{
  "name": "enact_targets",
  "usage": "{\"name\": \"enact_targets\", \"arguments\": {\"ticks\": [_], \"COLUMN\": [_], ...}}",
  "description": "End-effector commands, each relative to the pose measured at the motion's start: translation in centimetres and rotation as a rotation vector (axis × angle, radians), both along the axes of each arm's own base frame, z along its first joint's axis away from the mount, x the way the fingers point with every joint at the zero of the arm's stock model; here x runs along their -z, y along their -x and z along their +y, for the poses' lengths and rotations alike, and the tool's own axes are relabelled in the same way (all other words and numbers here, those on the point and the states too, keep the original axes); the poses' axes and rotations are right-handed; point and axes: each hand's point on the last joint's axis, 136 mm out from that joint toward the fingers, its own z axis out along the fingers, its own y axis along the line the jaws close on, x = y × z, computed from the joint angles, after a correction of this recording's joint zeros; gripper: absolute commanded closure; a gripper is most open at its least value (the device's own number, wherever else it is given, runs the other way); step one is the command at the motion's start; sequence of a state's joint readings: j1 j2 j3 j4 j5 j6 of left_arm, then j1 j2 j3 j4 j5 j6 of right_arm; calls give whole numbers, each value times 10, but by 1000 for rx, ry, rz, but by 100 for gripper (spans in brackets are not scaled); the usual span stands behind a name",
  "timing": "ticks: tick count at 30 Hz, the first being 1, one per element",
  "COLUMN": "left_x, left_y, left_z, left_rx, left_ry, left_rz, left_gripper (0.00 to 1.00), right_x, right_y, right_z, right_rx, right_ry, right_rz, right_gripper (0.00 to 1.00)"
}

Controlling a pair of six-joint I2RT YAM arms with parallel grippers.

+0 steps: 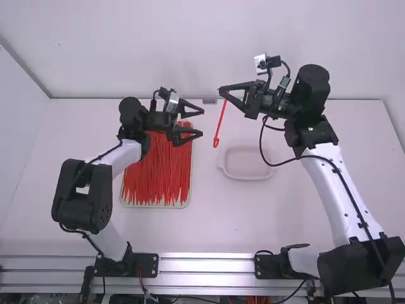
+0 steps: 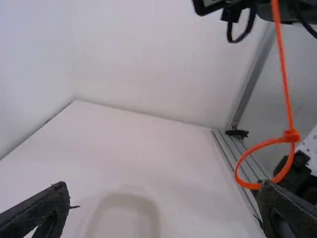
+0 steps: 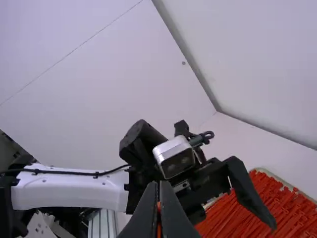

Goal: Fasten the cable tie

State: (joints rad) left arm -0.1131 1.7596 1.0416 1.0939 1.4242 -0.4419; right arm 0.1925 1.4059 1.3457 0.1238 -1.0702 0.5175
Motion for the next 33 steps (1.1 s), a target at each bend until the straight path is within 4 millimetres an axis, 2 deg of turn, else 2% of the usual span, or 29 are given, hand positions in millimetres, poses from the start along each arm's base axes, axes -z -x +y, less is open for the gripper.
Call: {"name": "enact_targets", "arguments": {"ticks": [1, 4, 10, 12, 20, 23, 25, 28, 32, 33], "left_x": [-6, -8, -16, -18, -18, -11, -8, 4, 38, 38], "left_y": [14, 19, 18, 18, 18, 7, 1, -24, -53, -53], "left_z": [-1, -1, -1, -1, 1, 13, 18, 32, 50, 50], "left_rx": [79, 102, 82, 81, 79, 39, 17, -107, -278, -278], "left_ry": [-16, -20, -8, -6, -7, -12, -13, -2, -39, -39], "left_rz": [-86, -116, -65, -52, -47, -33, -18, 96, 230, 230], "left_gripper": [1, 1, 1, 1, 1, 1, 1, 1, 1, 1], "right_x": [-2, -2, 5, 12, 50, 72, 80, 98, 129, 129], "right_y": [2, 2, 2, 0, -27, -47, -52, -60, -69, -69], "right_z": [-1, -1, -1, -2, -18, -36, -42, -54, -71, -71], "right_rx": [-2, -3, 0, 12, 204, 357, 401, 483, 588, 588], "right_ry": [-4, -4, 24, 43, 174, 261, 288, 338, 403, 403], "right_rz": [-5, -5, -24, -19, 29, 60, 69, 94, 137, 137], "right_gripper": [100, 100, 100, 100, 100, 100, 100, 100, 100, 100]}}
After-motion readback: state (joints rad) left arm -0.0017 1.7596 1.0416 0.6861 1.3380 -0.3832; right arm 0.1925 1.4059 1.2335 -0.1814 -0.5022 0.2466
